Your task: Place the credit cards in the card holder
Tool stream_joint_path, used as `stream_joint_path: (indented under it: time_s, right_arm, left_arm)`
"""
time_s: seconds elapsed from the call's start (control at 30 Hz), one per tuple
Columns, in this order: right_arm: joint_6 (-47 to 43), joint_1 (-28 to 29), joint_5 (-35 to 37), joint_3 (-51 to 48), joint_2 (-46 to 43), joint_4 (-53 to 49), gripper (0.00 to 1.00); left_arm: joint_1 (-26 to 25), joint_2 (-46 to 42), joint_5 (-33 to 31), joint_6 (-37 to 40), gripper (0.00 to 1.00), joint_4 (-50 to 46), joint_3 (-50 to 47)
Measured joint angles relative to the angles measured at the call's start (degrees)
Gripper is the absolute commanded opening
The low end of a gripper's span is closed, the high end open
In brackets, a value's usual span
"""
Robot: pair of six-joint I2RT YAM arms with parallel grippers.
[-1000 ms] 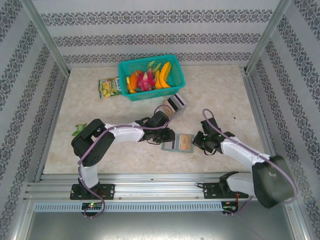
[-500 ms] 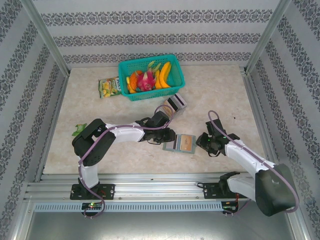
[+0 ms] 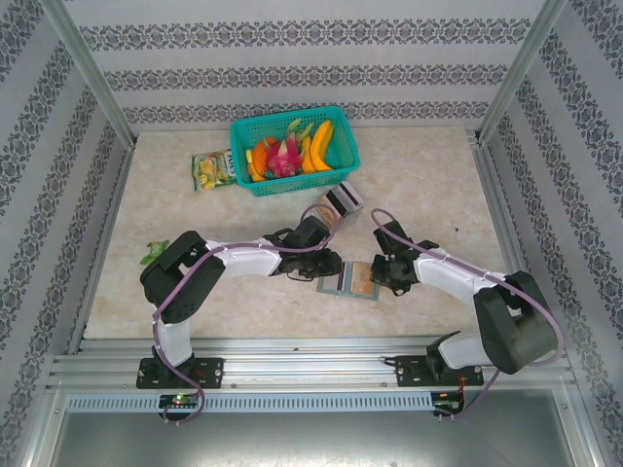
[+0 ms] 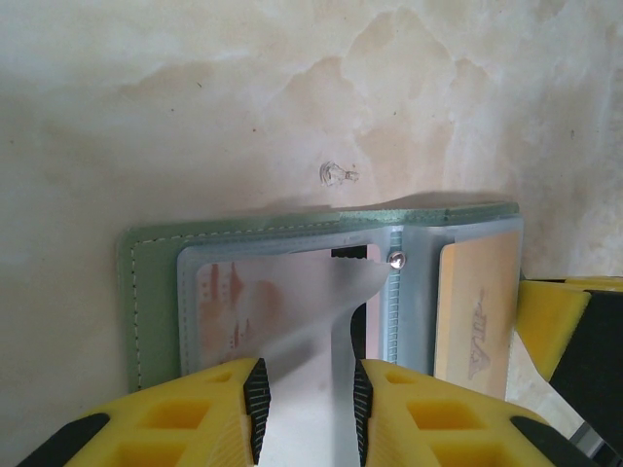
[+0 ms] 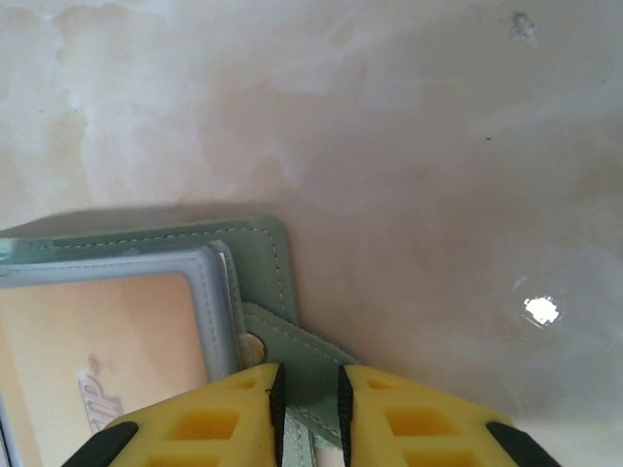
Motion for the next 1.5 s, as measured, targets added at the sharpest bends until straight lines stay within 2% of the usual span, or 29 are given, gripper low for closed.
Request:
stream_joint_path:
  time_s: [0.07,0.3,0.53,0.73,0.93,1.03,1.27,1.33,1.43,1.5]
  right_arm:
    - [0.3,0.0,0.0,0.0,0.0,0.0,0.28]
    - [1.5,0.0,0.1,0.4,0.5,-0.4,0.27]
    - [2.8,1.1,1.4,3.8,3.8,-2.8,0.05]
    - [3.5,0.9,3.0,3.3,2.7,-3.0,0.02]
    - [4.3,-4.3,3.5,-1.3,-5.2,-2.8,0.03]
    - [3.9,-6.3,3.3,-2.6,-7.6,-2.8,0.22]
    - [3.2,-2.5,-1.7,-2.6,-5.8,-0.6,0.25]
    - [3.3,-0.5,-1.9,-2.6,-4.7,-0.4,0.21]
    - [4.0,2.0,-1.8,-1.9,-4.5,-0.8,0.09]
    - [4.2,2.7,-1.9,-1.6,-4.5,-0.5,0.07]
  left_arm:
    - [0.0,0.0,0.0,0.0,0.34,0.0,0.0]
    - [0.0,0.0,0.0,0.0,0.34,0.0,0.0]
    - [0.0,0.0,0.0,0.0,0.34,0.0,0.0]
    - [0.0,0.0,0.0,0.0,0.34,0.0,0.0]
    - [0.0,0.0,0.0,0.0,0.34,0.0,0.0]
    - [0.0,0.0,0.0,0.0,0.34,0.0,0.0]
    - [0.0,0.1,0.0,0.0,0.34,0.0,0.0]
    - [0.0,0.1,0.0,0.0,0.34,0.0,0.0]
    - [0.0,0.1,0.0,0.0,0.34,0.0,0.0]
    - [0.0,0.1,0.0,0.0,0.34,0.0,0.0]
